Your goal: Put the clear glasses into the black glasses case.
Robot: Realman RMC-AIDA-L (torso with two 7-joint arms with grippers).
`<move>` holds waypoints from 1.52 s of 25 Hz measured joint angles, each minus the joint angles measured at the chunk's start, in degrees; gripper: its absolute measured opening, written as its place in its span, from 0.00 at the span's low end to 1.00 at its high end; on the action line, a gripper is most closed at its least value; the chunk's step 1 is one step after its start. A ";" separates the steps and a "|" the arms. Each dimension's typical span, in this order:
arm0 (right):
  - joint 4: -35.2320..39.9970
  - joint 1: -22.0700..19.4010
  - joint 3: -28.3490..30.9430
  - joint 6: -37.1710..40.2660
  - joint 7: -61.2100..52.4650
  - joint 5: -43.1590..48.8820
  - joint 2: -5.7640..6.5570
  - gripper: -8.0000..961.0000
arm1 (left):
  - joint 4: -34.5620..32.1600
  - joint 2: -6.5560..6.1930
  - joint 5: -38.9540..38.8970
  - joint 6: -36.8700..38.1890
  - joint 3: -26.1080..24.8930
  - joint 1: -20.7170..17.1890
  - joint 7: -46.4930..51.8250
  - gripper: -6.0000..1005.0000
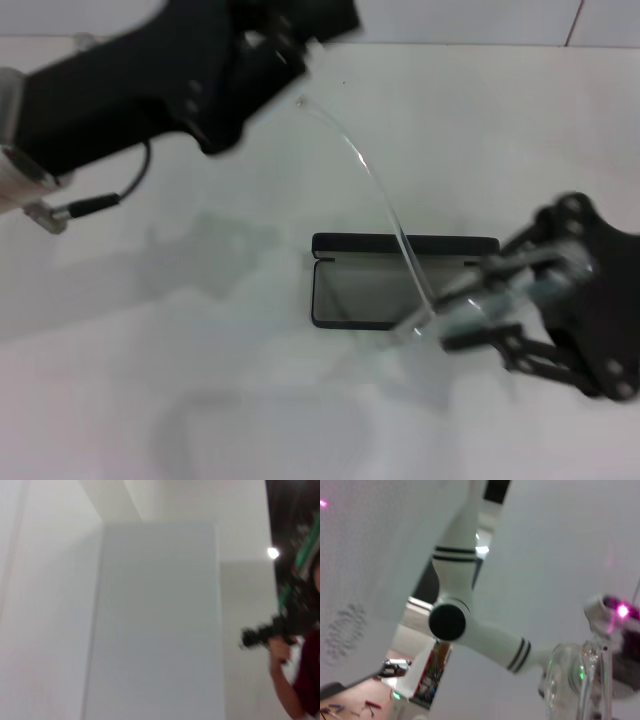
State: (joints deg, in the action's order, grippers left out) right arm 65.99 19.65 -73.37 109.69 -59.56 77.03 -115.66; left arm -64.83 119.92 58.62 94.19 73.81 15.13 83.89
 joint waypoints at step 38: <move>-6.76 4.66 4.60 2.73 6.94 -5.36 0.22 0.13 | 14.74 -0.37 3.42 5.23 1.62 12.06 0.07 0.07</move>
State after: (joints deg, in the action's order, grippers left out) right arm 59.22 24.31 -68.77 112.41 -52.62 71.67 -115.44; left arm -50.09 119.54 62.04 99.42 75.43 27.19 83.96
